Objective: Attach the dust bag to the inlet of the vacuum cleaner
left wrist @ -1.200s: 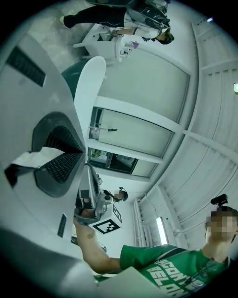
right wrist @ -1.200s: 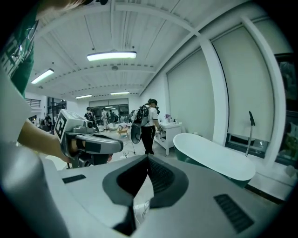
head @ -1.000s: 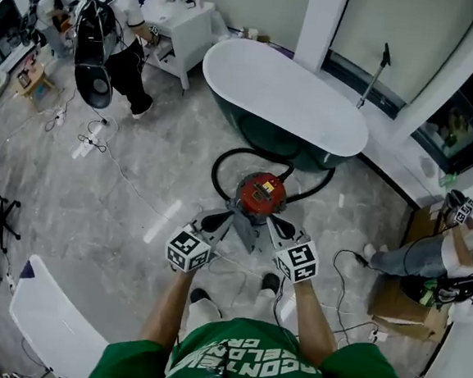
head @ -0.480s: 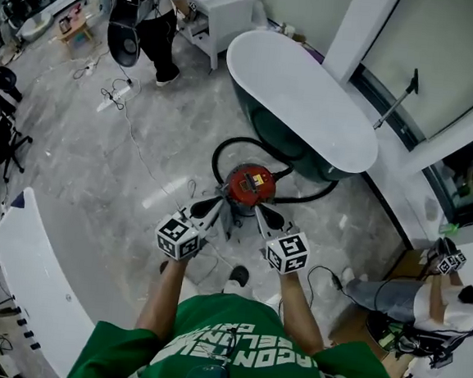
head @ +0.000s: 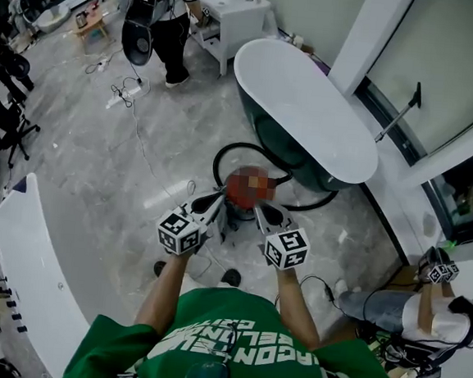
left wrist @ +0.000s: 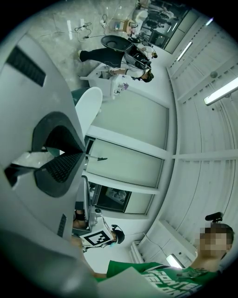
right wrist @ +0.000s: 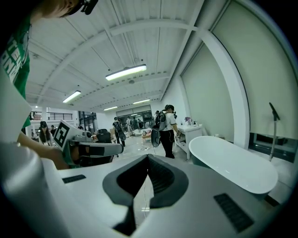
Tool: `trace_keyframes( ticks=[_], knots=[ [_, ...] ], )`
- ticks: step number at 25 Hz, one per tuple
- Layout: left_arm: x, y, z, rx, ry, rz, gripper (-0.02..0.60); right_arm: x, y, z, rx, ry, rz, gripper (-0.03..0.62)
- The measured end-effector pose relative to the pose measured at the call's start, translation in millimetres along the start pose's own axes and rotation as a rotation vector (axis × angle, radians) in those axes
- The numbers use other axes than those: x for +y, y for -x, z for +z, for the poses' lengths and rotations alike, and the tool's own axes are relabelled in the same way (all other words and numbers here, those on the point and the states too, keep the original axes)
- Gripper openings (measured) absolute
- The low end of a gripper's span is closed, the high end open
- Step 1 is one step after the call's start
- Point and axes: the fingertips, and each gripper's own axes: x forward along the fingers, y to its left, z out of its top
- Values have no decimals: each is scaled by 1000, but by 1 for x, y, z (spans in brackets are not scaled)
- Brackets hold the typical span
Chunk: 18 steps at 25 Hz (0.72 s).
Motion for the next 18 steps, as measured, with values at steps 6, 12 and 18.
trace_keyframes(
  ticks=[6, 12, 18],
  knots=[
    [-7, 0, 4, -6, 1, -7, 3, 5, 5, 3, -3, 3, 7, 8],
    [-9, 0, 4, -20, 5, -8, 3, 4, 5, -2, 6, 2, 8, 8],
    [-9, 5, 4, -24, 9, -11, 3, 5, 6, 1, 4, 11, -9, 8]
  ],
)
